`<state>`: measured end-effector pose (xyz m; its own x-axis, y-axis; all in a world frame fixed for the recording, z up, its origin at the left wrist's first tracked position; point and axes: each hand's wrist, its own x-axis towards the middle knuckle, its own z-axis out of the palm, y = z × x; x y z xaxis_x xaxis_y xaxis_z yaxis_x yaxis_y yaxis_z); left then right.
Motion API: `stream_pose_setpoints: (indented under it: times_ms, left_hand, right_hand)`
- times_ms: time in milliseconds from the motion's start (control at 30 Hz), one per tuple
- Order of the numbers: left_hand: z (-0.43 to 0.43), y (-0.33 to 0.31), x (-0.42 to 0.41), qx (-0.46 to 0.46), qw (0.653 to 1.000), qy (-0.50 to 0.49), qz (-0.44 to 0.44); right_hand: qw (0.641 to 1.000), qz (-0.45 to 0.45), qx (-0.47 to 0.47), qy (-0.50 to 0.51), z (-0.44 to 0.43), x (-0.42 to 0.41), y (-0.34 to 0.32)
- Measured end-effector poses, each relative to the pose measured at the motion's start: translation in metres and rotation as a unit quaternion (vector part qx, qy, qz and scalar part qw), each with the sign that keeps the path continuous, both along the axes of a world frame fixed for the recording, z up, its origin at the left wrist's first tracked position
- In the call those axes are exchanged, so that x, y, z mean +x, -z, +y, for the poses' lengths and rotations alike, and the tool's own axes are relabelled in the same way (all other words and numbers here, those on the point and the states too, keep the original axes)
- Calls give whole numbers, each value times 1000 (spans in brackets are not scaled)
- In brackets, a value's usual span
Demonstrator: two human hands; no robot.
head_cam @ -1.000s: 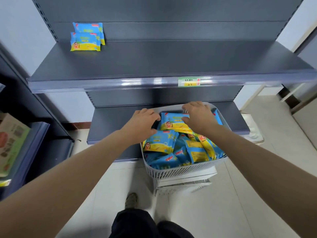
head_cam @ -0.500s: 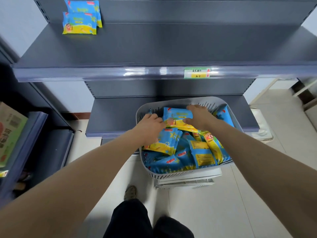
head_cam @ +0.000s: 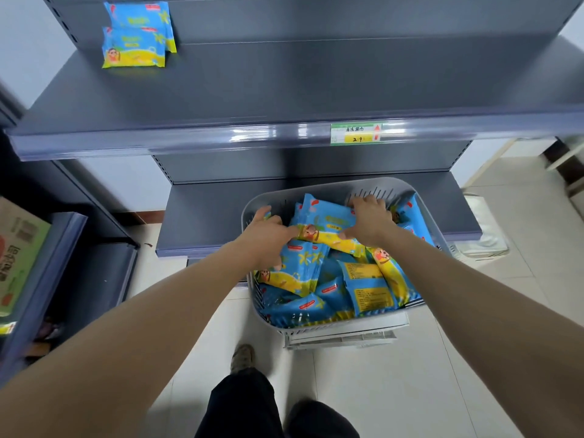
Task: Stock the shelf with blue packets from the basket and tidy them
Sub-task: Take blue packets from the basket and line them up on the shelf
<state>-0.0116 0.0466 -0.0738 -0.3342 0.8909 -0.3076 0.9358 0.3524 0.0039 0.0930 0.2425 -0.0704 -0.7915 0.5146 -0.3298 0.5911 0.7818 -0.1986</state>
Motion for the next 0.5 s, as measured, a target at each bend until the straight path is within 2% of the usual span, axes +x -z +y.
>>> stream_pose_setpoints:
  times_ms: [167,267,367,500]
  left_hand:
    - [4,-16,-2,19,999,1,-44]
    - [9,-36,-1,68,992,-18,-100]
    - [11,-65,-2,143,971,-60,-180]
    - [7,-110,-15,179,958,-79,-211]
  right_hand:
    - [992,79,-94,-26,2,6,-27]
    - [987,113,-109,-20,5,8,-57]
    - [982,159,-105,-12,7,4,-92]
    - [965,245,-94,-29,2,-18,-140]
